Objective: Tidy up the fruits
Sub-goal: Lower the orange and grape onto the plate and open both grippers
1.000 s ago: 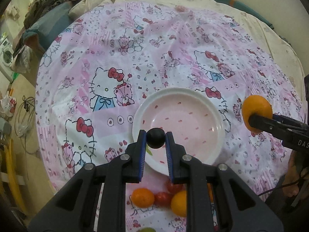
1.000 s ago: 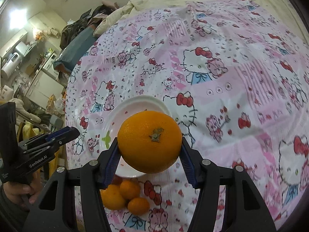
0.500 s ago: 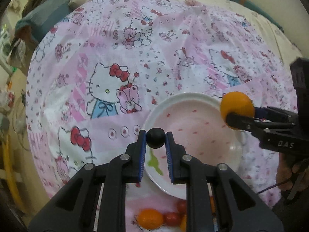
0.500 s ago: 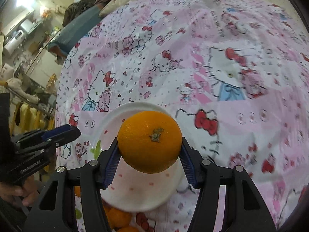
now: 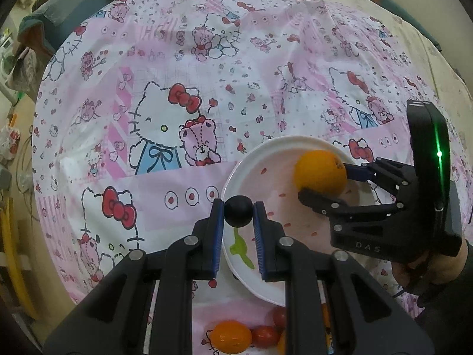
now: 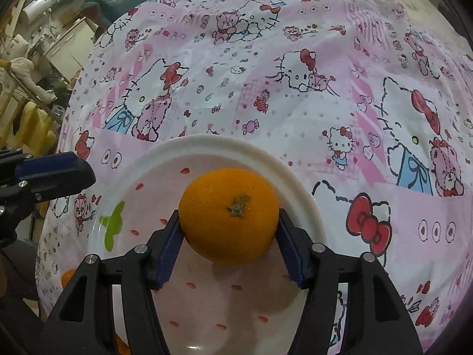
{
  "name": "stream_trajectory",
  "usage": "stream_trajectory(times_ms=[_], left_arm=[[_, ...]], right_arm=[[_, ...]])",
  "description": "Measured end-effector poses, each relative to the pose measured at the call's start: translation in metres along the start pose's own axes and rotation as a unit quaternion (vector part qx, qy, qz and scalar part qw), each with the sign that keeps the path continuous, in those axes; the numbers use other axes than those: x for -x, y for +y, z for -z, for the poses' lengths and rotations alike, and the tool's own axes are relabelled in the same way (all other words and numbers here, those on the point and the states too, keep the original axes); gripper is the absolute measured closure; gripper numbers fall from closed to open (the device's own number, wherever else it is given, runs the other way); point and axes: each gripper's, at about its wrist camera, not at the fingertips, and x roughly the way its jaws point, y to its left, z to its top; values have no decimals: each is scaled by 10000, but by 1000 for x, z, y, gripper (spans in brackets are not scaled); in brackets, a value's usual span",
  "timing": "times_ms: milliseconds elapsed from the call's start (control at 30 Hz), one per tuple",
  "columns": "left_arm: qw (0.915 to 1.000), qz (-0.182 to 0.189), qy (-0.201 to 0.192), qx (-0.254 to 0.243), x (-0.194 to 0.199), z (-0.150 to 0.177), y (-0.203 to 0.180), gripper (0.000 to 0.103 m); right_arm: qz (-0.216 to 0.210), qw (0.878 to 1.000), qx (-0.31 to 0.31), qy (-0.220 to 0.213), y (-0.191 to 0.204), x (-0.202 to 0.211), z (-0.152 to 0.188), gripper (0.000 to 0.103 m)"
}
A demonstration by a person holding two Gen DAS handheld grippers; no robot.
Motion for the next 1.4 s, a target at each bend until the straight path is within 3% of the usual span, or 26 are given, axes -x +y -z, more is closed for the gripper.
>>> stream_trajectory(times_ms=[133,233,633,833,1000,1167,1300,1333,1367,1400], left_arm=[[10000,-20,8,-14,-3,1,-1,87],[9999,-91,68,-6,-6,2,-1,87],[9999,12,-114,28,-12,-1,-7,86],[9988,-55,-200,-446,-23,0,-28,86],[9988,42,-63,-491,-32,1,-36,86],[9978,194,11,-637,-42,3,-45,85],[9980,-5,-30,-624,-42,2,-46,84],[9982,-33,-39,-605,-41,1,-45,77],[9982,-63,-58,-590,-40,0,-44,62],[9982,-90,-96,-577,-39,0,-44,53]], right_arm=[[-100,9999,-72,-13,-4,1,1,37],[-253,9994,-221,11,-7,5,1,27],[-272,9961,-764,-353,-22,47,7,22],[-111,9876,-1505,-432,-39,84,36,22],[-10,9778,-2044,-459,-54,108,67,21],[-11,9685,-2400,-662,-63,119,73,21],[-53,9671,-2440,-714,-64,120,70,21],[-50,9682,-2400,-708,-63,120,69,21],[-37,9690,-2363,-716,-62,120,68,21],[-26,9699,-2321,-733,-60,120,68,21]])
